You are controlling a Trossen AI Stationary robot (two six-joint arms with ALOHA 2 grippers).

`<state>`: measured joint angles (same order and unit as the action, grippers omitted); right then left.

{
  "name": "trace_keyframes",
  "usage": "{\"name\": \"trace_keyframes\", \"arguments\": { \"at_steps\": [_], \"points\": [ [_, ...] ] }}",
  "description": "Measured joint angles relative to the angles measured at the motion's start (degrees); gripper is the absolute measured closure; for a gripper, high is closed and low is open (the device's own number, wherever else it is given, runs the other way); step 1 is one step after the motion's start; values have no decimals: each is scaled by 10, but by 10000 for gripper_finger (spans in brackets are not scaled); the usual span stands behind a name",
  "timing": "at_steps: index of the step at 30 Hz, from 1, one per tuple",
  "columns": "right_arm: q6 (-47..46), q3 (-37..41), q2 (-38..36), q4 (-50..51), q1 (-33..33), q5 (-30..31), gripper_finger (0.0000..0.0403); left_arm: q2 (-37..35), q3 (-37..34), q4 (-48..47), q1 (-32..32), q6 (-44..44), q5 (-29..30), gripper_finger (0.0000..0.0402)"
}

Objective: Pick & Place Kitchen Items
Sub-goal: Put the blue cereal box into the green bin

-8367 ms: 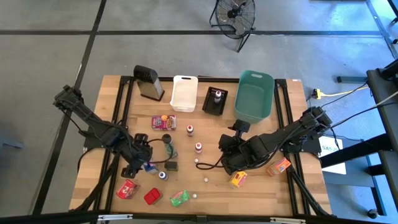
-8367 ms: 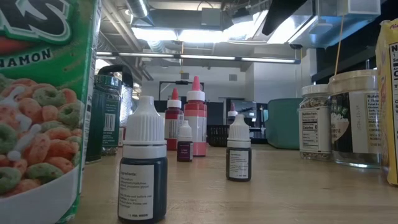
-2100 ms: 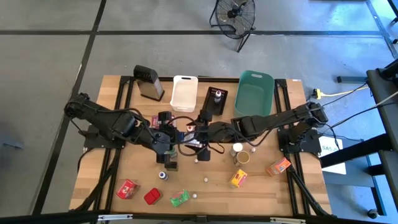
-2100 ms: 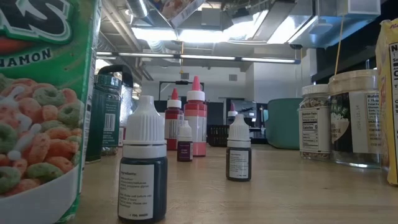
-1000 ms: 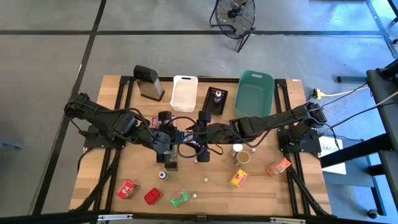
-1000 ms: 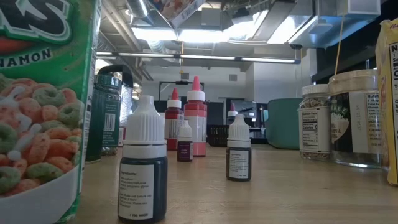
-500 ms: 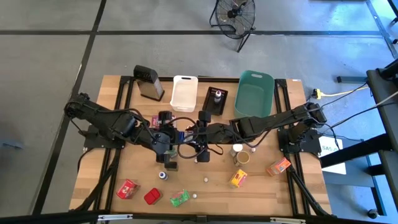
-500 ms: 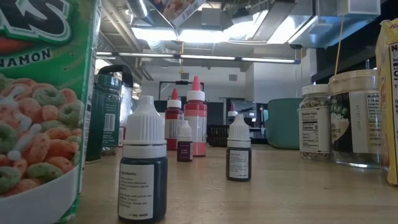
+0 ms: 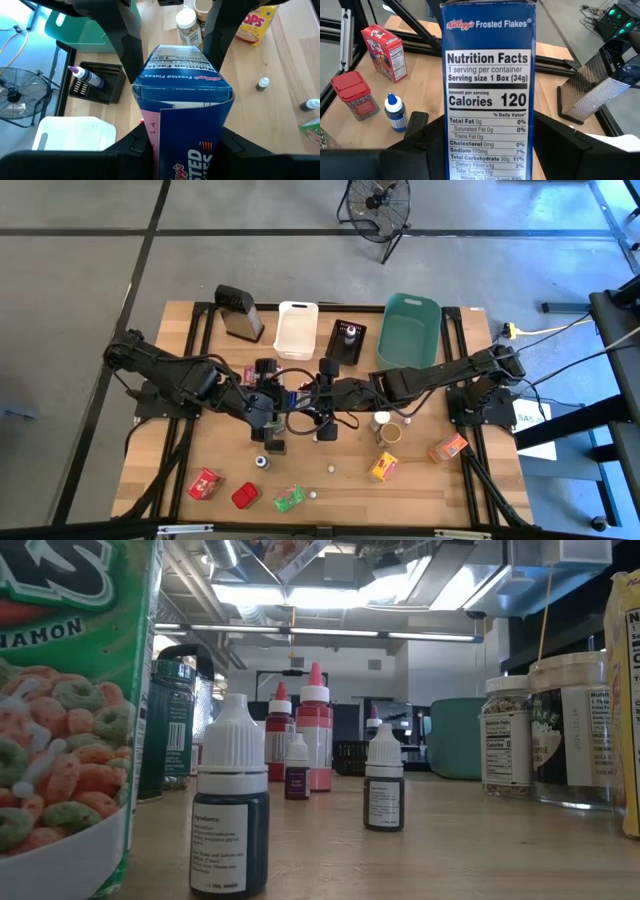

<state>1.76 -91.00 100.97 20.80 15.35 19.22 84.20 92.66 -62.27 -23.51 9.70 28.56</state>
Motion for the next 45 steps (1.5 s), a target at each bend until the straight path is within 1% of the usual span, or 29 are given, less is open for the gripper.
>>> {"name": "trace_keyframes", "arguments": {
  "at_steps": [15,28,37,41,45],
  "points": [
    [0,0,0,5,0,0,165,0,0,9,0,-4,0,287],
    [0,0,0,8,0,0,218,0,0,9,0,-13,3,287],
    [1,0,0,9,0,2,225,0,0,9,-1,-20,7,287],
    [2,0,0,8,0,0,225,0,0,12,-7,-20,7,272],
    [2,0,0,8,0,-2,226,0,0,17,-16,-23,14,238]
  ]
}}
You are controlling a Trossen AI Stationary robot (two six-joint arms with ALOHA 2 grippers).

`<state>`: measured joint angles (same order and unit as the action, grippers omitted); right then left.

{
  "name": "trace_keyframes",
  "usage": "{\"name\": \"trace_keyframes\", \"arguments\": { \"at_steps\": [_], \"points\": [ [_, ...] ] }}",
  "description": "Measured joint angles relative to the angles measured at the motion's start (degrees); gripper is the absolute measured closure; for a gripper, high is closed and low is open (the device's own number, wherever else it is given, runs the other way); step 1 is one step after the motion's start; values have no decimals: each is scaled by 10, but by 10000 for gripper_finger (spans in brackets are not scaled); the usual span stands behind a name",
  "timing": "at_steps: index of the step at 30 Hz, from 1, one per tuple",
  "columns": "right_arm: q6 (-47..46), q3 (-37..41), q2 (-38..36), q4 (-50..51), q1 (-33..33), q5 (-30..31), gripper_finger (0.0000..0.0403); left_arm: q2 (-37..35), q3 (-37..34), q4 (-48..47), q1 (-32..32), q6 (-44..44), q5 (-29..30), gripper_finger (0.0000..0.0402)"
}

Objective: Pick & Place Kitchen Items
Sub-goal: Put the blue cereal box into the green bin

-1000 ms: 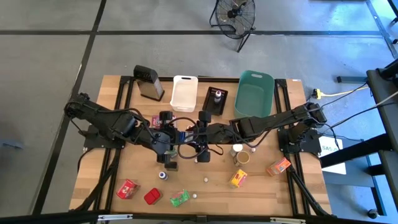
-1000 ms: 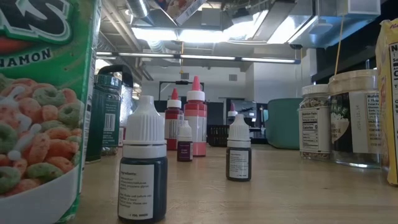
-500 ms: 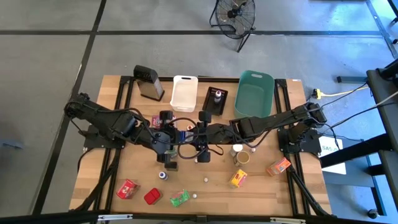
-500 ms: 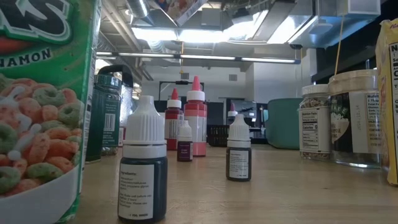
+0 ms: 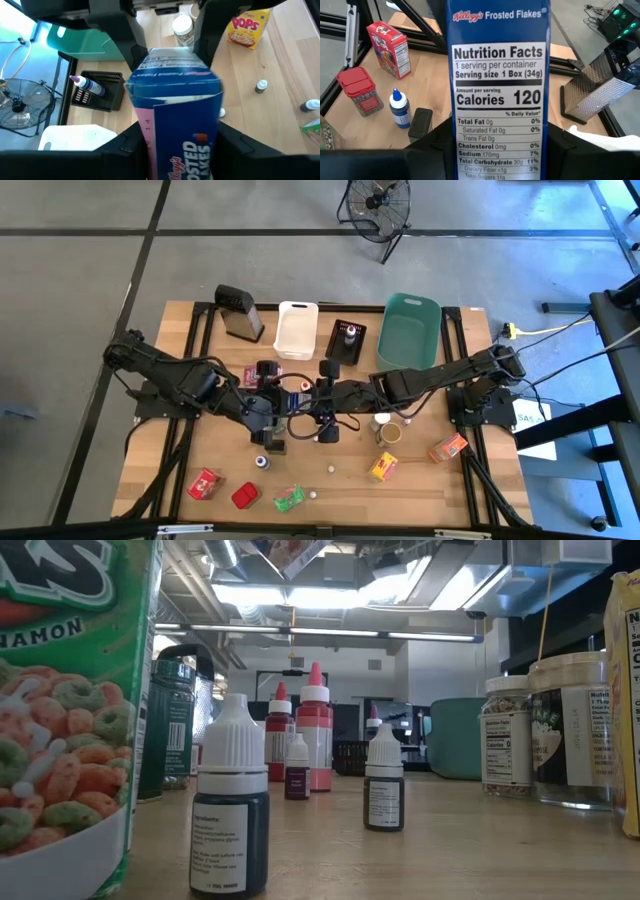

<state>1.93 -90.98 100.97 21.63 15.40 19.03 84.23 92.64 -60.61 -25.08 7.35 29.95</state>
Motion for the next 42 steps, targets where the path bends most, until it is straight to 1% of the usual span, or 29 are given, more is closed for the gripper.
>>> {"name": "trace_keyframes", "arguments": {
  "at_steps": [6,11,13,15,17,20,24,27,29,33,38,42],
  "points": [
    [0,0,0,1,0,2,226,0,0,3,-9,0,16,191],
    [0,0,0,4,0,2,226,-5,0,3,-19,-19,25,175],
    [-3,-5,0,22,2,5,226,-13,0,3,-25,-21,27,174],
    [-20,-19,0,56,7,25,226,-21,0,3,-32,-21,36,174],
    [-36,-37,0,97,16,58,226,-32,0,4,-40,-19,47,175],
    [-63,-62,0,165,29,115,227,-50,0,4,-54,-17,45,174],
    [-85,-79,-2,209,45,144,227,-71,0,2,-66,-14,49,175],
    [-126,-100,-2,263,54,170,227,-83,0,1,-73,3,50,176],
    [-152,-112,-2,298,58,197,227,-88,0,1,-76,5,48,176],
    [-201,-157,-2,383,68,232,227,-92,0,0,-76,5,47,174],
    [-209,-203,-2,409,87,230,227,-91,-17,0,-67,-16,71,177],
    [-177,-228,-3,404,113,259,227,-93,-33,-1,-54,-35,86,178]
  ]
}}
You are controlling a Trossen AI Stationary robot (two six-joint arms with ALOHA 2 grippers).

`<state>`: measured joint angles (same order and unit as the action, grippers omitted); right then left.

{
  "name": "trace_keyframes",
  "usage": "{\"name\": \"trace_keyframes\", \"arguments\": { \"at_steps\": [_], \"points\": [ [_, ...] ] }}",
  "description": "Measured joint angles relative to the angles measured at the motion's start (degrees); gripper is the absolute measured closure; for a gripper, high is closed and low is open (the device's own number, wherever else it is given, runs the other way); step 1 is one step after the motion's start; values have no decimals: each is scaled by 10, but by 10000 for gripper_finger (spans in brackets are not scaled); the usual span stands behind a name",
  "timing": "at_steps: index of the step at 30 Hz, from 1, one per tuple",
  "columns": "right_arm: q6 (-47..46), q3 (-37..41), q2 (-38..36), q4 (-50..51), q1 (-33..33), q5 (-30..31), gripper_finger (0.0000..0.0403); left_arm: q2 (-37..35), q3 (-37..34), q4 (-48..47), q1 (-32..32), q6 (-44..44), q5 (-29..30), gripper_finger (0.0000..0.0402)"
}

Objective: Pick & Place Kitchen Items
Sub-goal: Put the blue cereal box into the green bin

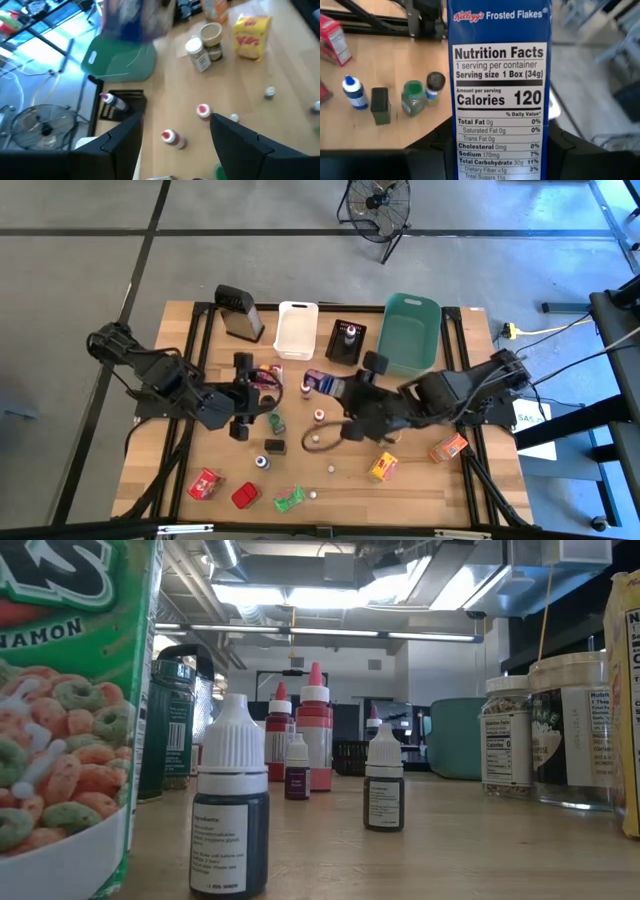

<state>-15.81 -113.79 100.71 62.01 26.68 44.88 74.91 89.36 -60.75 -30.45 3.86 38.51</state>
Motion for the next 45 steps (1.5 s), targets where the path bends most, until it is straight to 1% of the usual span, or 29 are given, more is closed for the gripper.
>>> {"name": "trace_keyframes", "arguments": {
  "at_steps": [5,9,15,18,21,25,28,36,45],
  "points": [
    [57,-6,0,-41,31,57,227,-2,0,12,13,-31,0,178],
    [119,-6,0,-104,48,62,227,-2,0,62,28,-85,-6,178],
    [237,-5,0,-219,71,61,227,-2,0,201,56,-160,-106,178],
    [294,-5,0,-272,85,61,227,-2,0,238,69,-167,-148,178],
    [331,-5,0,-308,94,60,227,-2,0,269,81,-167,-194,178],
    [347,-5,0,-336,97,61,227,-2,0,313,85,-172,-245,178],
    [352,-5,0,-342,94,60,227,-2,0,330,84,-181,-267,178],
    [360,-5,0,-360,76,60,227,-2,0,342,85,-182,-268,178],
    [354,-6,-1,-359,65,47,226,-2,-1,366,85,-212,-264,178]
  ]
}}
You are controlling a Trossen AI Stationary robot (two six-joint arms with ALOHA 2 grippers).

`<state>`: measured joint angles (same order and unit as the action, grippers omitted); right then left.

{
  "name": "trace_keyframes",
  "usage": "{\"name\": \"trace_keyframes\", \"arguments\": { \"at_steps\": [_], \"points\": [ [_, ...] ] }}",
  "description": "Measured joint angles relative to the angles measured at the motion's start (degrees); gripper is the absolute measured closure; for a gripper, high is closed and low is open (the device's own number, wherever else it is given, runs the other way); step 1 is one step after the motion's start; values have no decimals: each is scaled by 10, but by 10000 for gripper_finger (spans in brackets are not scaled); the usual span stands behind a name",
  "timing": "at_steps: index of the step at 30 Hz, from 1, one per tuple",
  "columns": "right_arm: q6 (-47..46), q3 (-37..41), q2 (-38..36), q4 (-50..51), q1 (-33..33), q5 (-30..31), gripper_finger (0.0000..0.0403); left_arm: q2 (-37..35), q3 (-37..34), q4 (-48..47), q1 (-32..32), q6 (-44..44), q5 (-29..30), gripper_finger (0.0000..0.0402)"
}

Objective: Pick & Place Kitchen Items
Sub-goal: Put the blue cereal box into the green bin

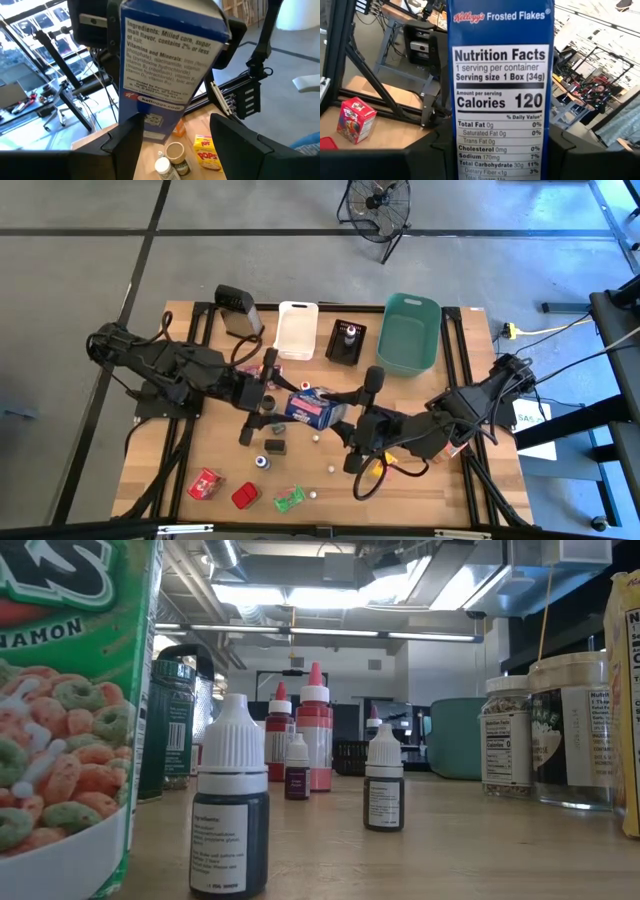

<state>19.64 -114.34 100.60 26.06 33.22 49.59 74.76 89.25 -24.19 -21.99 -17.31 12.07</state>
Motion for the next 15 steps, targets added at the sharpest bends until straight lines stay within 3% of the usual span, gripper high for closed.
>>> {"name": "trace_keyframes", "arguments": {
  "at_steps": [15],
  "points": [
    [-9,2,4,17,25,26,226,0,0,-3,0,14,31,178]
  ]
}}
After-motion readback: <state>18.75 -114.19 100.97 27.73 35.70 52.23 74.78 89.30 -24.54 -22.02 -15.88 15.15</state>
